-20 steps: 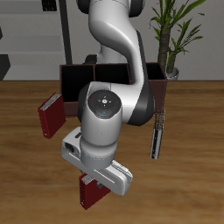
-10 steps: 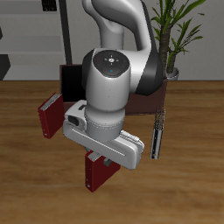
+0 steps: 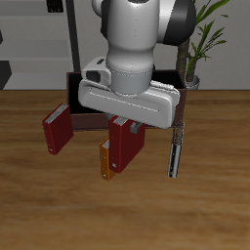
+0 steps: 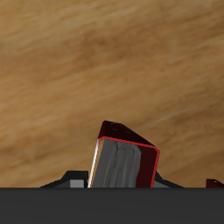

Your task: Place the left red book into the back desk caddy's back compartment

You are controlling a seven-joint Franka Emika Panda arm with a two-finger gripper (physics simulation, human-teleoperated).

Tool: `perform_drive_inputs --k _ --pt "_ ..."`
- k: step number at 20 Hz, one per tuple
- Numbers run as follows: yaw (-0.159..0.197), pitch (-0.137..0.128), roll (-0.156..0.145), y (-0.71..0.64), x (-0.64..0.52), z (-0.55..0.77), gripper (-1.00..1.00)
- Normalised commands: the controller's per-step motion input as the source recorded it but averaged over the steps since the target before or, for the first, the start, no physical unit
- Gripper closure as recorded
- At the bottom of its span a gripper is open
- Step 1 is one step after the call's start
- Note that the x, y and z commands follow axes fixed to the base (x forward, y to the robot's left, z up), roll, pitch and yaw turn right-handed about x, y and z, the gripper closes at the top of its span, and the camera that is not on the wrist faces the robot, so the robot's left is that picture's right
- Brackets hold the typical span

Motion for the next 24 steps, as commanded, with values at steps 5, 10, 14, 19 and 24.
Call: perform_drive_inputs --k 5,10,14,19,24 --pt "0.072 -0.027 -0.026 0.03 -0.5 0.55 1.0" --pt "0.076 -0.053 -0.003 0.01 -0.44 0.42 1.0" --pt "0.058 -0.048 -0.034 -0.12 -0.49 0.41 1.0" --pt "0.084 -0.04 -0.018 -0.07 -0.58 0.27 1.0" --pt "0.05 -0.013 -0.015 -0.05 -0.55 0.09 1.0"
